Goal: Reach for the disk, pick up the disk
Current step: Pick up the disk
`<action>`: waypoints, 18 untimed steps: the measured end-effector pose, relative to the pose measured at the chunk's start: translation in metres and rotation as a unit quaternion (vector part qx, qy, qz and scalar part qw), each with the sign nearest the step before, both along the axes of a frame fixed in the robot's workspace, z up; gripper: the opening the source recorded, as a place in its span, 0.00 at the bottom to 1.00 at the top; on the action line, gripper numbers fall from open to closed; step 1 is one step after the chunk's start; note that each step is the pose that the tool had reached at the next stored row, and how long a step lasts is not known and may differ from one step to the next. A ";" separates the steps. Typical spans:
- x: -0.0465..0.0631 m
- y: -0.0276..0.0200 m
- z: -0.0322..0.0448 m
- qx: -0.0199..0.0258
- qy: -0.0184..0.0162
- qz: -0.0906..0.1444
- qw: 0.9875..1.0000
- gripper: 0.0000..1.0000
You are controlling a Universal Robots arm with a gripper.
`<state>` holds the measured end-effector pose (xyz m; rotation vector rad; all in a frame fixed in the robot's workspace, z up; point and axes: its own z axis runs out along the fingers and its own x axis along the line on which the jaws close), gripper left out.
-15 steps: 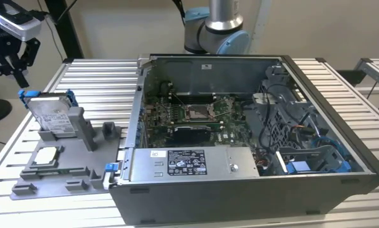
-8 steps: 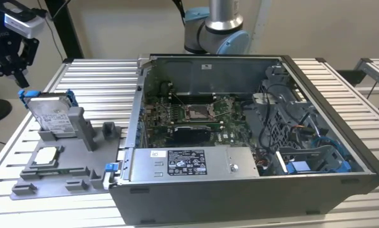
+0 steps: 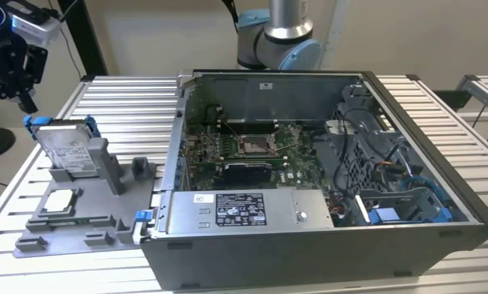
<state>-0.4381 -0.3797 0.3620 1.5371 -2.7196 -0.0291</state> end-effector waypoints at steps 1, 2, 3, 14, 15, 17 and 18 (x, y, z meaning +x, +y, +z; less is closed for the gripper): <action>0.000 0.0000 0.0000 0.000 0.000 0.009 1.000 0.00; 0.000 0.0000 0.0000 0.000 0.000 0.018 1.000 0.00; 0.000 0.0000 0.0000 0.000 0.000 0.028 1.000 0.00; 0.000 0.0000 -0.0003 0.000 -0.001 0.127 0.992 0.00; 0.000 0.0000 -0.0004 0.000 -0.001 0.136 0.991 0.00; 0.000 0.0001 -0.0007 -0.001 -0.001 0.155 0.988 0.00; 0.000 0.0002 -0.0009 -0.001 -0.001 0.163 0.987 0.00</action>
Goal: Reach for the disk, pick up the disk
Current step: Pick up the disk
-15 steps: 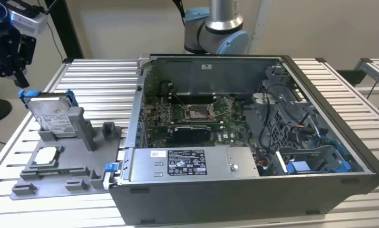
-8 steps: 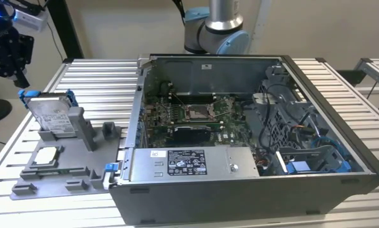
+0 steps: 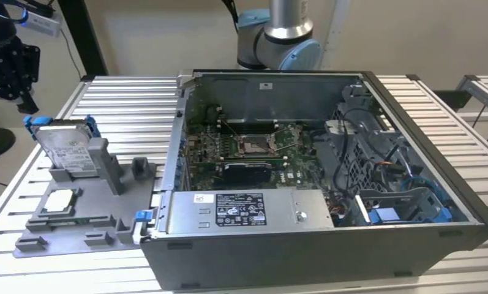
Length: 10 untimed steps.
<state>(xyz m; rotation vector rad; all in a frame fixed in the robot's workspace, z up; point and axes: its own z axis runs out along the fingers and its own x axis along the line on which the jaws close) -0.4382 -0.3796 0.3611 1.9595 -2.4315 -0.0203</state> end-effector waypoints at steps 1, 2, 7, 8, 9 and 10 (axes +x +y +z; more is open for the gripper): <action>0.000 0.0000 -0.0002 0.000 0.000 0.007 1.000 0.00; 0.000 0.0001 -0.0003 0.000 0.000 0.015 1.000 0.00; 0.000 0.0004 -0.0010 0.000 -0.001 0.052 0.999 0.00; 0.000 0.0006 -0.0011 0.000 -0.002 0.056 0.998 0.00; 0.000 0.0007 -0.0010 0.000 -0.003 0.059 0.998 0.00; 0.000 0.0007 -0.0011 0.000 -0.004 0.059 0.998 0.00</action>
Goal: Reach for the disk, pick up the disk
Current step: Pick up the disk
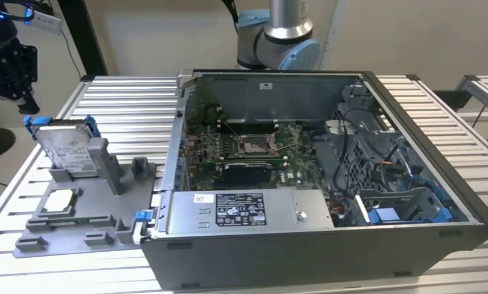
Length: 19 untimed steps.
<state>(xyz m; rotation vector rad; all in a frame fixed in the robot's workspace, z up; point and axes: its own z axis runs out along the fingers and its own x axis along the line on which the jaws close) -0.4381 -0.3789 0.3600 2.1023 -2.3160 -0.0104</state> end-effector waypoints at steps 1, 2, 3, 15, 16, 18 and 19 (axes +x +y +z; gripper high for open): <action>0.000 0.0000 -0.0001 0.000 0.000 0.000 1.000 0.00; 0.000 0.0000 -0.0002 0.000 0.000 0.000 1.000 0.00; 0.000 0.0000 -0.0002 0.000 0.000 0.000 1.000 0.00; 0.000 0.0001 -0.0002 0.000 0.000 0.000 1.000 1.00; 0.000 0.0001 -0.0002 0.000 0.000 0.000 1.000 1.00; 0.000 0.0001 -0.0003 0.000 0.000 0.000 1.000 1.00; 0.000 0.0002 -0.0003 0.000 0.000 0.000 1.000 1.00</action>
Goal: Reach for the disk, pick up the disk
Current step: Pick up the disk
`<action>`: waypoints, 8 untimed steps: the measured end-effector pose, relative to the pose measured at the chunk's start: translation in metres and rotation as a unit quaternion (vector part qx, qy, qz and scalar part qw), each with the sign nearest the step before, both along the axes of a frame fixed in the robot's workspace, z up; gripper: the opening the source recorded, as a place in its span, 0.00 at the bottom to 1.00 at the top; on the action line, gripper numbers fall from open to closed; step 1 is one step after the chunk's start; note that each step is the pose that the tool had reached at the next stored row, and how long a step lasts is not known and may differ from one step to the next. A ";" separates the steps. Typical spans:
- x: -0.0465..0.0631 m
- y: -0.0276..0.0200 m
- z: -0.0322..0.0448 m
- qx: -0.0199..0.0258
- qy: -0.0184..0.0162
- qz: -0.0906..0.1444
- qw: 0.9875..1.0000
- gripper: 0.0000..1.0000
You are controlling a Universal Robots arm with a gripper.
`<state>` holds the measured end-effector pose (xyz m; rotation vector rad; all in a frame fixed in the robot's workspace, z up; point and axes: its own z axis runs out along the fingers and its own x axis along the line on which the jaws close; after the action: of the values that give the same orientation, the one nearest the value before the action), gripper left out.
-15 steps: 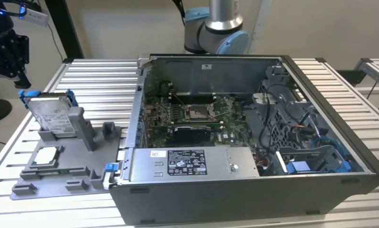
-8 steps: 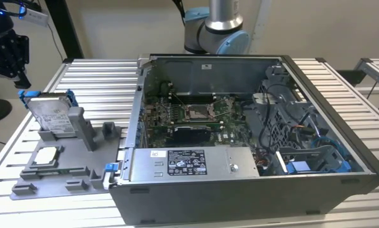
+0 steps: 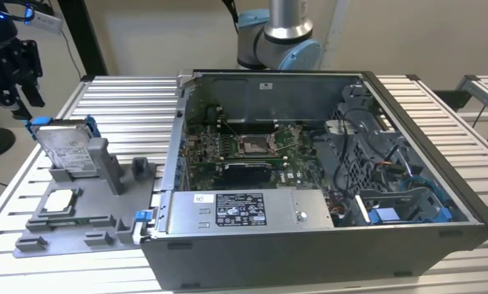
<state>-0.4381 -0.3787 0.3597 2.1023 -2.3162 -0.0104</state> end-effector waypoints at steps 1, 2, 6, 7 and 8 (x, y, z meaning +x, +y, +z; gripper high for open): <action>0.000 0.0000 0.0000 0.000 0.000 0.000 1.000 1.00; 0.000 0.0000 0.0000 0.000 0.000 0.000 1.000 1.00; 0.000 0.0000 0.0000 0.000 0.000 0.000 1.000 1.00; 0.000 0.0003 -0.0001 0.000 -0.002 0.000 1.000 1.00; 0.000 0.0008 -0.0008 0.000 -0.003 0.000 1.000 1.00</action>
<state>-0.4382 -0.3779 0.3589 2.1049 -2.3192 -0.0048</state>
